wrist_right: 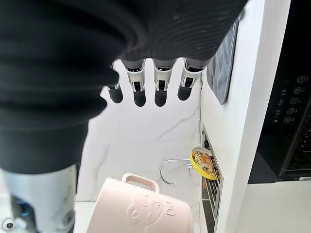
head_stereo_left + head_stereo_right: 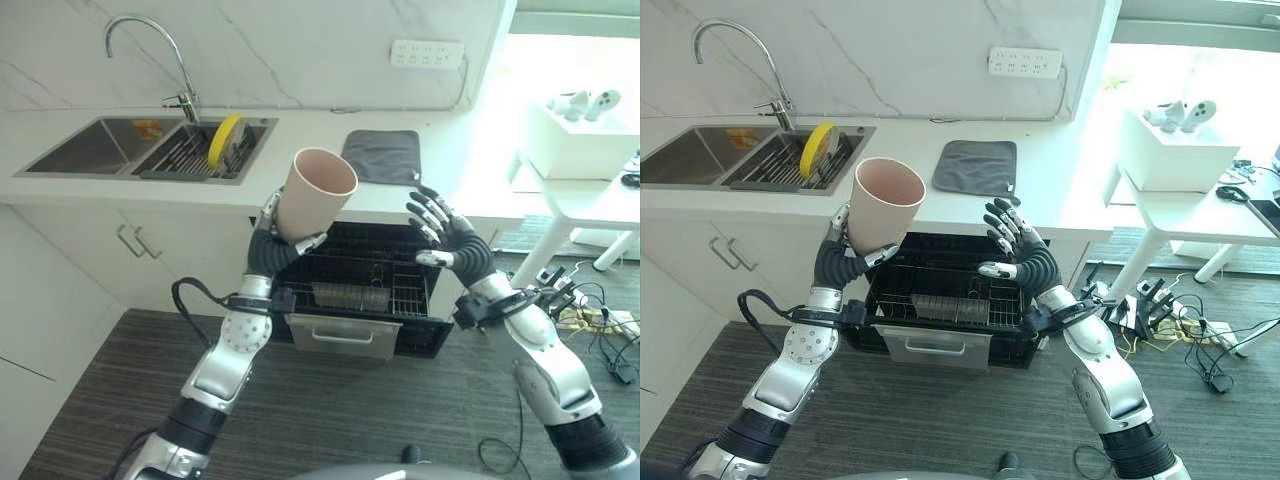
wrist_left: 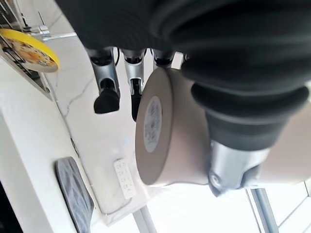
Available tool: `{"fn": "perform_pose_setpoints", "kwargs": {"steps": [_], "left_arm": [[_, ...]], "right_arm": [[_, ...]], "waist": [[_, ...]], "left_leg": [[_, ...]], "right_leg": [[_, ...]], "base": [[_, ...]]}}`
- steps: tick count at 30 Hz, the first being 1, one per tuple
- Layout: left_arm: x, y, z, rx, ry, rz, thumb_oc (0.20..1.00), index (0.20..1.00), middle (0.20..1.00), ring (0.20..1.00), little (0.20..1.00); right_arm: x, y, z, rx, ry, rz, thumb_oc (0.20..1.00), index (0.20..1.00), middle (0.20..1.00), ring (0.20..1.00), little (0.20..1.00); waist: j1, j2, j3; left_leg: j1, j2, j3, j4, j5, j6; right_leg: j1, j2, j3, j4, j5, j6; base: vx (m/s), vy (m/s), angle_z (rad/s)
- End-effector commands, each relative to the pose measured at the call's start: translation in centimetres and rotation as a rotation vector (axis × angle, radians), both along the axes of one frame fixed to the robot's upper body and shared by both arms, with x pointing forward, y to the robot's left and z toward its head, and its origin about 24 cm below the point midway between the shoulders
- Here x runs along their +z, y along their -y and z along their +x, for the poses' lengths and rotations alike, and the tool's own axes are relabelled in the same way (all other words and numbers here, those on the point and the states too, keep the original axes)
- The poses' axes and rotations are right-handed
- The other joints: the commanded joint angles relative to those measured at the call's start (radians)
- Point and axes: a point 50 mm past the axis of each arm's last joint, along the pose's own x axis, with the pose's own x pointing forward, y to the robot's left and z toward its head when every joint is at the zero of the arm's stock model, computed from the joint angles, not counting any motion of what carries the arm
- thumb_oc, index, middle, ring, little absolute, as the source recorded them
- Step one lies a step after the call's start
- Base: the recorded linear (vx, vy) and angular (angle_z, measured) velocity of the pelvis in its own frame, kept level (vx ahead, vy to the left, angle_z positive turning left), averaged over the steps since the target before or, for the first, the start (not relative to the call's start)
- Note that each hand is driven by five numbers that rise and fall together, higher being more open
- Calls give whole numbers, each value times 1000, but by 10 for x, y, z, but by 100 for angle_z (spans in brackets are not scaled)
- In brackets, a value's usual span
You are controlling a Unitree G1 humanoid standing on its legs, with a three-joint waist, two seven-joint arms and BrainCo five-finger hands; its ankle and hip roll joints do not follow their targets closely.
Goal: Place the dishes in the dishwasher.
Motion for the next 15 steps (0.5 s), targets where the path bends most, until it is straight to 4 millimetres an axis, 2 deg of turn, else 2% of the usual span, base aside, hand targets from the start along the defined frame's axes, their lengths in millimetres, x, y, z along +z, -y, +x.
{"fn": "perform_pose_setpoints", "kwargs": {"steps": [1, 7, 15], "left_arm": [[25, 7, 14, 43, 158, 83, 200, 200, 200, 200, 200], [25, 16, 15, 83, 189, 102, 200, 200, 200, 200, 200], [37, 24, 15, 89, 315, 191, 200, 200, 200, 200, 200]], "right_arm": [[32, -8, 9, -42, 137, 81, 1000, 1000, 1000, 1000, 1000], [35, -18, 13, -57, 123, 102, 1000, 1000, 1000, 1000, 1000], [27, -35, 23, 12, -28, 158, 1000, 1000, 1000, 1000, 1000]], "waist": [[7, -22, -2], [12, -25, -9], [21, -28, -18]], "left_leg": [[14, 72, 40, 0, -53, -4], [14, 77, 43, 0, -50, -6], [20, 75, 45, 0, -53, -6]], "right_leg": [[89, -89, -30, 1, -120, 96], [94, -84, -30, 1, -124, 91], [103, -83, -34, 1, -129, 88]], "base": [[0, 0, 0], [0, 0, 0], [0, 0, 0]]}}
